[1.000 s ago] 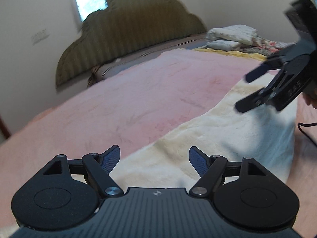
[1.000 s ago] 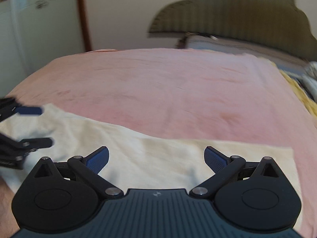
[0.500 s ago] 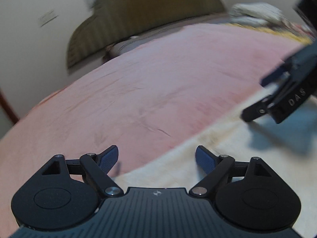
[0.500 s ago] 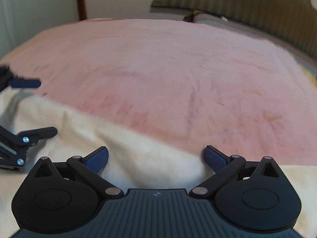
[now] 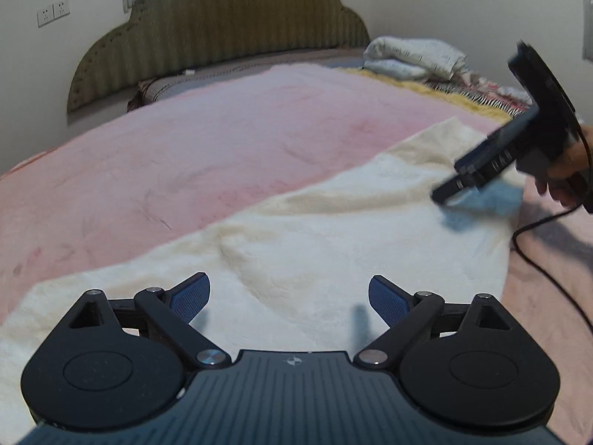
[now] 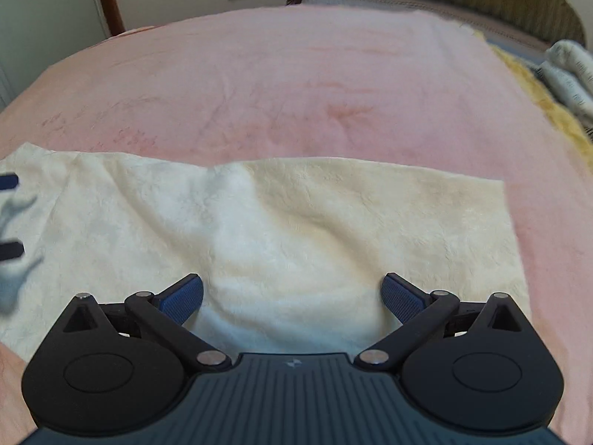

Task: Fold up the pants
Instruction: 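Lay the pant leg over the pants and open both tools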

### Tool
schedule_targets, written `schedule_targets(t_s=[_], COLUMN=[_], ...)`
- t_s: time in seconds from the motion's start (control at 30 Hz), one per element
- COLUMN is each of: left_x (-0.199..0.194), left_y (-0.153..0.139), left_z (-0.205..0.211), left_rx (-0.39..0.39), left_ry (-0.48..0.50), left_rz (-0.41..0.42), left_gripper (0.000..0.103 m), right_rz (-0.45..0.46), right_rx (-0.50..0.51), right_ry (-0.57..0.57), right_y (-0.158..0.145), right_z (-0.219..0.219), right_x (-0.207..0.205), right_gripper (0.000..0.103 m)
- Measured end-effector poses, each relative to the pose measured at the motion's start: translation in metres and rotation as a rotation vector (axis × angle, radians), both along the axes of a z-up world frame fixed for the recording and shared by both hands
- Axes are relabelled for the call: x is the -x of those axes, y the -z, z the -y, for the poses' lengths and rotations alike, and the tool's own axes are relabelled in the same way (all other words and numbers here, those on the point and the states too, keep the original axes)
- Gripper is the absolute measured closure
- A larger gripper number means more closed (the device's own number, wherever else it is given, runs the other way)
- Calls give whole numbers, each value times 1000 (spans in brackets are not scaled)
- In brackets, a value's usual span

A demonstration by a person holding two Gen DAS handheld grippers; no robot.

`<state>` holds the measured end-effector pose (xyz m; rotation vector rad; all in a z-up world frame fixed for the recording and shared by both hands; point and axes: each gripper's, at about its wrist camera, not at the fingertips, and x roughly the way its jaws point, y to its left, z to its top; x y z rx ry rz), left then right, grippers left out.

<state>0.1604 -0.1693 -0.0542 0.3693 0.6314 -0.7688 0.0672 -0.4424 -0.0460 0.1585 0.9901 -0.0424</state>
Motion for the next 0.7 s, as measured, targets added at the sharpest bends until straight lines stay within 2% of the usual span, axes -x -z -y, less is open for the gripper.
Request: schedule_targets(t_s=[0.07,0.1,0.13,0.23,0.3,0.43,0.5,0.57,0.6,0.67,0.7], left_x=[-1,-2,-2,-7,-3,-1,-1,-2,-1,0,0], left_y=[14,18,22,29,28,28,27,27,27,27,27], left_z=[5,4,1,-11,-13,-11,-10,-10,-10,-9,-9], left_rx=[-39,-35,-9,58,57,51,56,56,55,55,55], left_ry=[-39,-53,-73,-123,-127,-127,-128,-128,-128,-129,-130], left_rz=[3,-3,-11,-35,-15,2,-3,-4,-2,1,2], left_gripper=[7,5,0,0,0,0,0,0,0,0,0], right_rz=[28,34,48,66,101,178,172,122,92,-5,23], right_rx=[10,15,26,67,62,93,54,16,31,140,133], right_ry=[23,51,79,173,224,277,232,108,45,-28,-18], right_y=[8,9,9,9,0,-20,-22,-16,-10,5,6], right_z=[8,13,18,30,33,19,8,-8,-18,-35,-33], right_x=[-16,-25,-33,-52,-46,-3,17,26,29,36,45], right_gripper=[0,0,0,0,0,0,0,0,0,0,0])
